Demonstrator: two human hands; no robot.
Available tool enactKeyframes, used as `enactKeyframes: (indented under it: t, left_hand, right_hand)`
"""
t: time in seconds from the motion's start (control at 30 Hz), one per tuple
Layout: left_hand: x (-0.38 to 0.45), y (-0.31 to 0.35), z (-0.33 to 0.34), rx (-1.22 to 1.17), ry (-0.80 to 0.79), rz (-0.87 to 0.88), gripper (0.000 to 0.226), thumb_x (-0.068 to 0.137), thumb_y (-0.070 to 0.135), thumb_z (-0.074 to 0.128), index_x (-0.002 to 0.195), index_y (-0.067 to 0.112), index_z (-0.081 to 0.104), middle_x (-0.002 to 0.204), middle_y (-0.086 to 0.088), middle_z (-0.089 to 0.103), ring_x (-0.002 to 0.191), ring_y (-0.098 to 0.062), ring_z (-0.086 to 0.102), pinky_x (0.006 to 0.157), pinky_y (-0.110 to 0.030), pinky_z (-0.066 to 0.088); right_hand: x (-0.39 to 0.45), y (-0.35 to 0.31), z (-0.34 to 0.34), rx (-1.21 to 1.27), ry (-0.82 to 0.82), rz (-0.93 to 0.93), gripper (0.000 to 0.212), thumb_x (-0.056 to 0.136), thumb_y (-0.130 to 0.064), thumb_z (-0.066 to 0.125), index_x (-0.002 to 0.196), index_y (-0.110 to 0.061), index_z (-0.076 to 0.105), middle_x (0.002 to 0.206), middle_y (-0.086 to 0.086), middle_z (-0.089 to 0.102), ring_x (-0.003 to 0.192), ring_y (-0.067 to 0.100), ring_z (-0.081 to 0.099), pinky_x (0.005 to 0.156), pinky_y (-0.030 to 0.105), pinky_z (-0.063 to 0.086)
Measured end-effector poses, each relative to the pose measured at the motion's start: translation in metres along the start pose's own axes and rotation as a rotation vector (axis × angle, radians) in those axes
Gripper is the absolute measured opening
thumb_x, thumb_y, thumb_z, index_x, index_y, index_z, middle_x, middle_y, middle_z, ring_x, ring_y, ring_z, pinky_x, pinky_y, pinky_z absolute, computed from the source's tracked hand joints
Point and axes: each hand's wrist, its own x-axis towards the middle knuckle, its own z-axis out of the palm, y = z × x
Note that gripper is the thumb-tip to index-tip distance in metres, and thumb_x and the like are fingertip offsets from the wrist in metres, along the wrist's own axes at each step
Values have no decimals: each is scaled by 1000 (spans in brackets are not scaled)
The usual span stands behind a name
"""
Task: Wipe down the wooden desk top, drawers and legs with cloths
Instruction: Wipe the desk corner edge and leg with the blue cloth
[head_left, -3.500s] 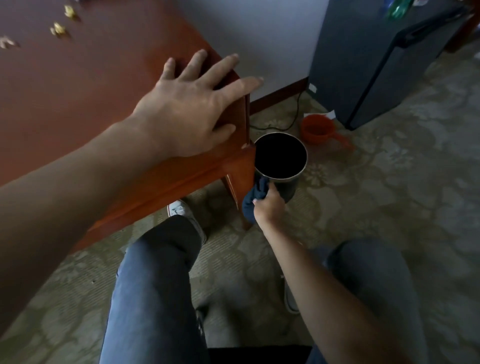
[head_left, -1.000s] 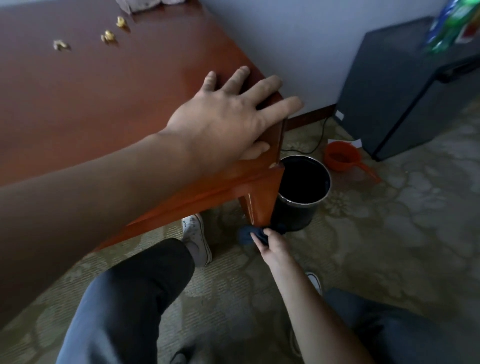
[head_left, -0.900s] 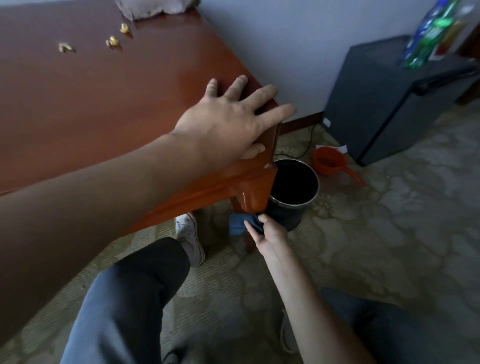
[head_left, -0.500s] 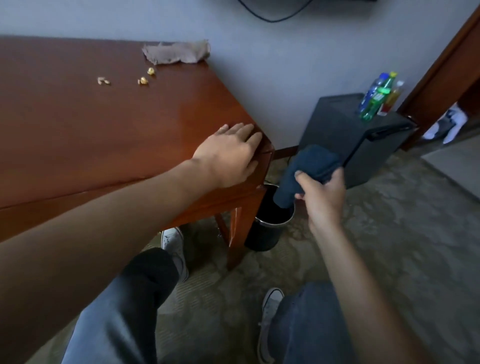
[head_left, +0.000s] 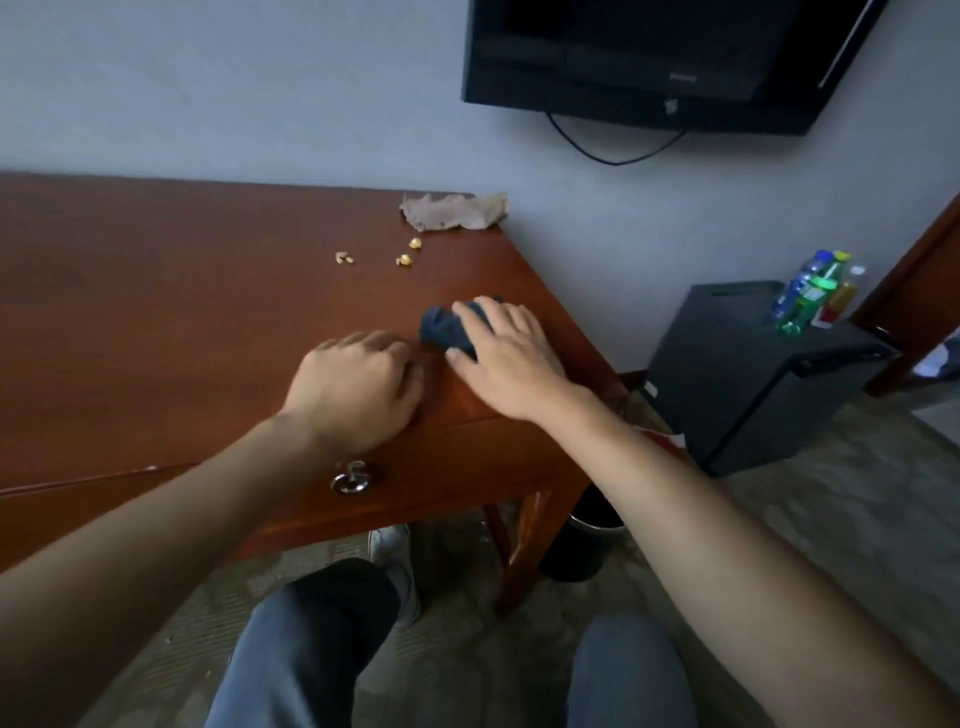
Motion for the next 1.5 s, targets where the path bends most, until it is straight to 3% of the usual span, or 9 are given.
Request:
enactKeyframes:
  t: [0.07,0.13,0.3,0.43,0.57,0.83,0.97,1.2,1.5]
  left_hand:
    - [11,-29,1,-20,-28,-96,44,99,44,34,112,18,67,115,-5,69,107,-33,66,83,-43,54]
    - [27,-48,5,-71,-55,-160,37,101,39,43,124,18,63,122,-7,66,115,-34,62,88,-45,52]
    - [65,-80,20,-63,-183,-226,49,105,40,34,151,29,44,159,1,43,147,-27,36,119,-50,30]
    - [74,-90,32,-79,-263,-232,56,106,47,21,160,36,23,171,6,16,158,-23,6,126,-56,4]
    - [73,-92,33,-97,-259,-228,57,105,49,20,161,38,21,172,7,14,159,-22,3,126,-55,2]
    - [74,-90,34,-145,-215,-253,71,92,53,14,159,37,28,170,8,20,158,-20,6,127,-54,4]
    - [73,-92,33,-172,-210,-246,61,99,50,24,158,36,31,170,8,22,158,-20,7,127,-55,4]
    - [80,-106,37,-218,1,-297,36,104,35,44,132,22,63,141,3,56,136,-21,45,115,-42,31]
    - [162,-148,51,-231,-83,-356,29,104,33,56,116,7,61,125,-14,48,121,-35,45,99,-48,45]
  right_hand:
    - [1,-16,-13,165,-208,-41,65,104,-51,38,162,-33,15,170,-2,5,155,23,3,124,43,8]
    - [10,-25,-23,526,-335,-16,66,104,-35,43,163,-35,13,171,-9,3,156,13,-2,124,38,8]
    - [68,-29,-21,1035,-182,89,45,91,-4,55,131,-23,61,140,5,58,132,18,53,109,34,43]
    - [138,-15,-7,573,130,166,28,95,-8,60,116,-21,72,112,0,70,103,19,65,92,34,54]
    - [189,-23,20,249,-60,77,36,99,-28,65,135,-27,62,135,3,56,118,26,59,96,36,49]
    - [242,1,24,251,115,40,11,92,-22,75,101,-16,78,133,7,60,124,23,55,95,29,45]
    - [249,1,30,201,-52,-20,16,96,-22,70,110,-15,74,114,8,71,104,26,66,91,42,54]
    - [241,-4,31,259,47,-39,24,93,-20,74,115,-10,75,105,10,73,99,26,67,83,31,49]
    - [224,-20,28,427,79,-117,22,91,-18,76,113,-15,77,90,-2,71,84,15,65,80,27,50]
